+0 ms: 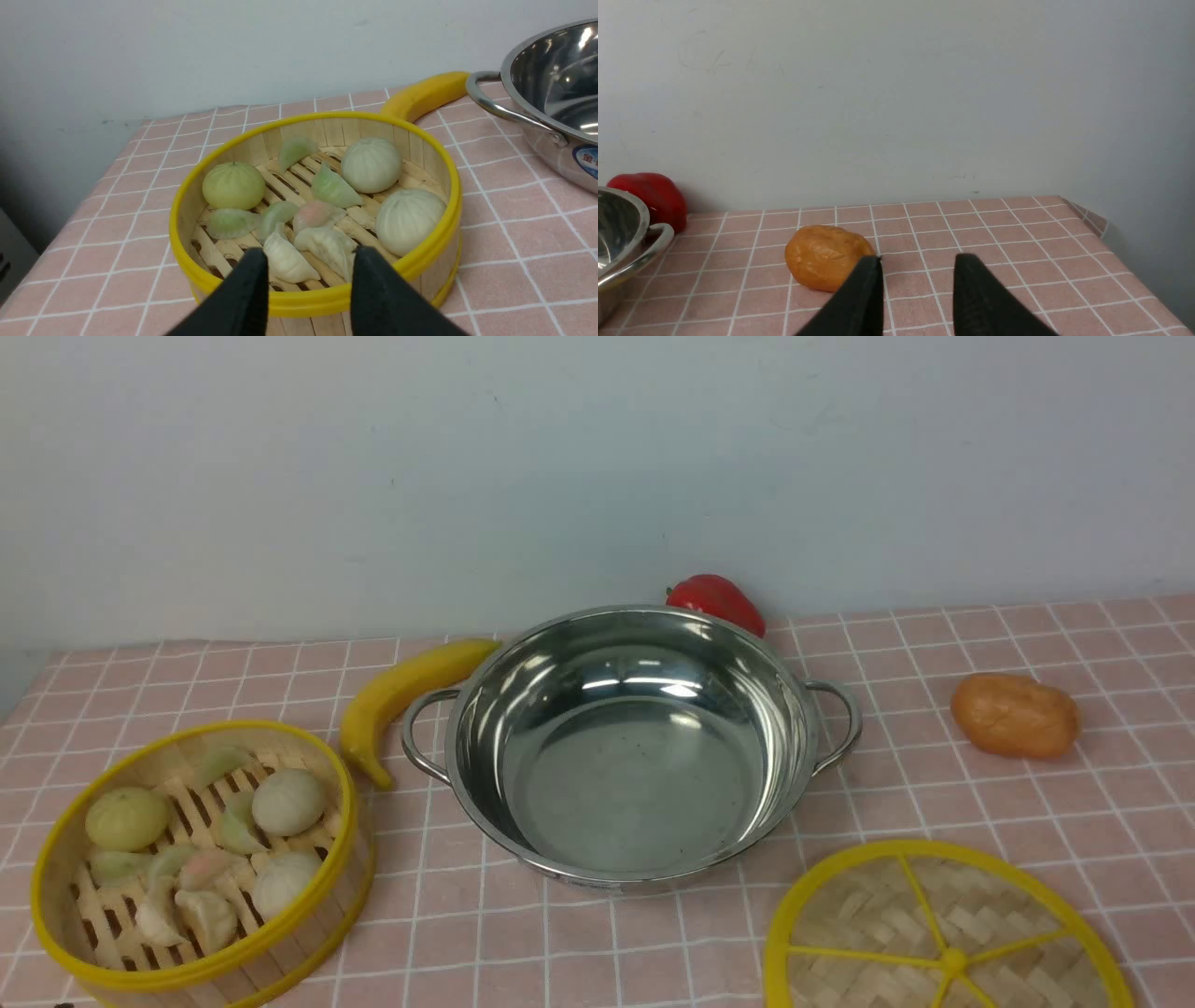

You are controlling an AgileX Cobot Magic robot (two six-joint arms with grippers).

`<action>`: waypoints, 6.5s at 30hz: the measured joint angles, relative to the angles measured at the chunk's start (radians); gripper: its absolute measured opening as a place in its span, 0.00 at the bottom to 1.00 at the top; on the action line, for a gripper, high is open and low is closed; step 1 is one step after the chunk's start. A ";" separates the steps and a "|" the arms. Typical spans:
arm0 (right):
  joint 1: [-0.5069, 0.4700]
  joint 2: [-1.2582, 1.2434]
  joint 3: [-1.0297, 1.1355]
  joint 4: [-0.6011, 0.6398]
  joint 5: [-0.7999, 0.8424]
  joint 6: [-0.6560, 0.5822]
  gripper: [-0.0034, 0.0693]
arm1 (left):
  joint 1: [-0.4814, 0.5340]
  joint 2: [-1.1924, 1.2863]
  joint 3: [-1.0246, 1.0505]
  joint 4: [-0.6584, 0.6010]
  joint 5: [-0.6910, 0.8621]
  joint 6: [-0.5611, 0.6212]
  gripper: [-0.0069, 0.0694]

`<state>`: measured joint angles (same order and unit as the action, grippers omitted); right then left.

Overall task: Place the steamer in the pot on the pink tablecloth, and put the lid on the steamer.
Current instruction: 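Grasp the rim of the steamer basket holding the buns with the left gripper, then place the bamboo steamer basket with dumplings into the steel pot with the left gripper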

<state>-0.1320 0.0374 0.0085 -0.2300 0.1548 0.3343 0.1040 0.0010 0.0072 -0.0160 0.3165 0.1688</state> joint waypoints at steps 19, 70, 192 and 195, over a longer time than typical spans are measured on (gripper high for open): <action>0.000 0.000 0.000 0.000 0.000 -0.001 0.38 | 0.000 0.000 0.000 0.000 0.000 0.000 0.41; 0.000 0.471 -0.764 -0.435 -0.080 0.861 0.38 | 0.000 0.451 -0.851 -0.663 0.160 0.337 0.41; 0.583 0.954 -0.768 0.427 0.808 -0.104 0.38 | -0.397 2.272 -1.934 -0.002 0.803 -0.295 0.13; 0.583 0.954 -0.768 0.427 0.808 -0.104 0.38 | -0.397 2.284 -1.934 0.000 0.801 -0.294 0.13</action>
<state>0.4507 0.9909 -0.7594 0.1967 0.9630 0.2303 -0.2935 2.2854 -1.9272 -0.0165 1.1171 -0.1250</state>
